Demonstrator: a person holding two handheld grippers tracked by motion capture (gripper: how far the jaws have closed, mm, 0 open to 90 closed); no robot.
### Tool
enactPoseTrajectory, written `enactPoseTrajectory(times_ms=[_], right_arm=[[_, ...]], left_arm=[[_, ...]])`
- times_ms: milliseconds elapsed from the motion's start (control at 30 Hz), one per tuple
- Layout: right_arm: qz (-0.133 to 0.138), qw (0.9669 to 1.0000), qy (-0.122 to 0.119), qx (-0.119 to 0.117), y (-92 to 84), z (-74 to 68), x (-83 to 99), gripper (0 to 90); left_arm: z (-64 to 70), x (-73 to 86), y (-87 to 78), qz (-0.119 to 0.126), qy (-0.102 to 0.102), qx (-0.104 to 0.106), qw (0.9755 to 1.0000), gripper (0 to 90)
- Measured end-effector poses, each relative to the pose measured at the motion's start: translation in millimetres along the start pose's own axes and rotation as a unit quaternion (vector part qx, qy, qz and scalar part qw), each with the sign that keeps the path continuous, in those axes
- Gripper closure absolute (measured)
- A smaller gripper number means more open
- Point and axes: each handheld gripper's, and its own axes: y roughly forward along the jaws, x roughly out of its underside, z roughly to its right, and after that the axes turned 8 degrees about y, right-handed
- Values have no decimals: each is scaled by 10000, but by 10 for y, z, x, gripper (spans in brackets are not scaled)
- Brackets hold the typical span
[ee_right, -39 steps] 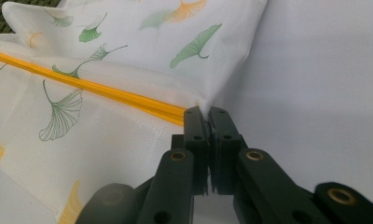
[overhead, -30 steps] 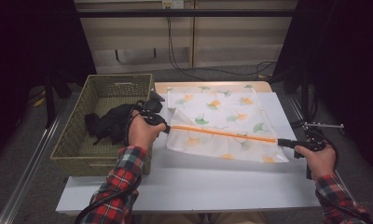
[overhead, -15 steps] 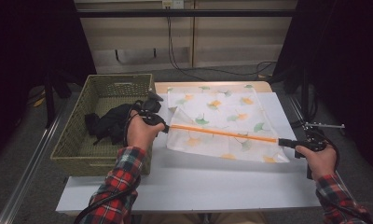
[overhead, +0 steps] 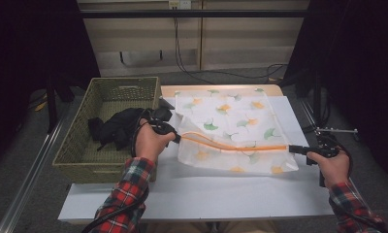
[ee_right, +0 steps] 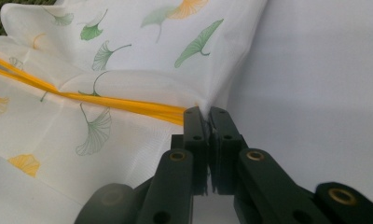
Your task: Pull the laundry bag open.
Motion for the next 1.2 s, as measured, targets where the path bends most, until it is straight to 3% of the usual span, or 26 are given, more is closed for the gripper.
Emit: enactPoseTrajectory(times_ms=[33,400,567,967,1200], right_arm=[[-23,10000,-3,-8,2,-3,0,872],[5,9997,-187,168,7,1,17,839],[5,9993,-289,222,11,-14,16,806],[201,9983,-490,231,28,-83,0,586],[341,9975,-586,211,71,-132,-4,456]], left_arm=[[5,0,1,-89,40,-20,10000,900],[26,21,82,-76,-30,-97,9999,900],[54,31,143,-180,55,-193,9996,900],[83,63,229,-199,45,-185,9996,887],[96,59,254,-89,29,-131,9999,766]])
